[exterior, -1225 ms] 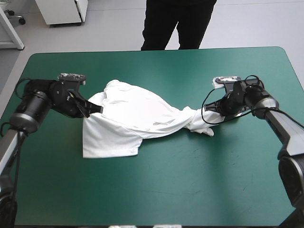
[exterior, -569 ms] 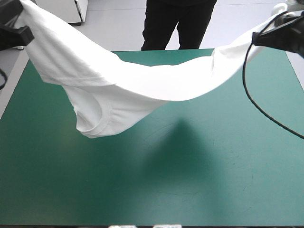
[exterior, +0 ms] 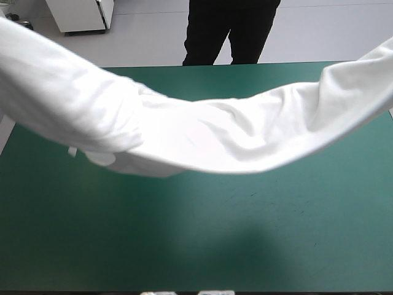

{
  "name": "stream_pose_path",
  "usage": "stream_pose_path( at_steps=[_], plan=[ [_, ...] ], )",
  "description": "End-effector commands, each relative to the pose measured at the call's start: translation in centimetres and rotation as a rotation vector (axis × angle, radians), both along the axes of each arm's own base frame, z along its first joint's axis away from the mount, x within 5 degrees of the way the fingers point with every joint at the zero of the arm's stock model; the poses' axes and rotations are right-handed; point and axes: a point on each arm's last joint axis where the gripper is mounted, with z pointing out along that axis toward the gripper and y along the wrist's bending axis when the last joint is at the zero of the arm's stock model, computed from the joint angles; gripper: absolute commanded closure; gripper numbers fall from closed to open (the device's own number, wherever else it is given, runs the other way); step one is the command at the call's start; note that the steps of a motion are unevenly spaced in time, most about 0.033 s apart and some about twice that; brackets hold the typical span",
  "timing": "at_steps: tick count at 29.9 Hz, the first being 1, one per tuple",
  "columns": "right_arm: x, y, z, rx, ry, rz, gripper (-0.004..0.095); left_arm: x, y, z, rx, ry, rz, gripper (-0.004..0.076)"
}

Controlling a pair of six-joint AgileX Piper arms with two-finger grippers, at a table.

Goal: Fold the cloth

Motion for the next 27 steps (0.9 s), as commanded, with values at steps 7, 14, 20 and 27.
stream_pose_path(
  at_steps=[7,14,20,27],
  plan=[
    [0.5,1.1,-1.4,0.007,0.064,0.108,0.0925,1.8,-0.5,-1.8,0.006,0.151,-0.027,0.0733],
    [6.2,2.4,-7.3,-0.017,0.345,0.138,0.0925,7.7,-1.4,-6.7,0.073,0.470,-0.027,0.0733],
    [11.7,3.4,-13.9,-0.026,0.524,0.126,0.0925,14.3,-2.2,-13.5,0.120,0.752,0.010,0.0733],
    [19.7,4.4,-20.3,-0.080,0.669,0.075,0.0925,22.7,-3.2,-20.7,0.115,0.910,0.055,0.0733]
  ],
)
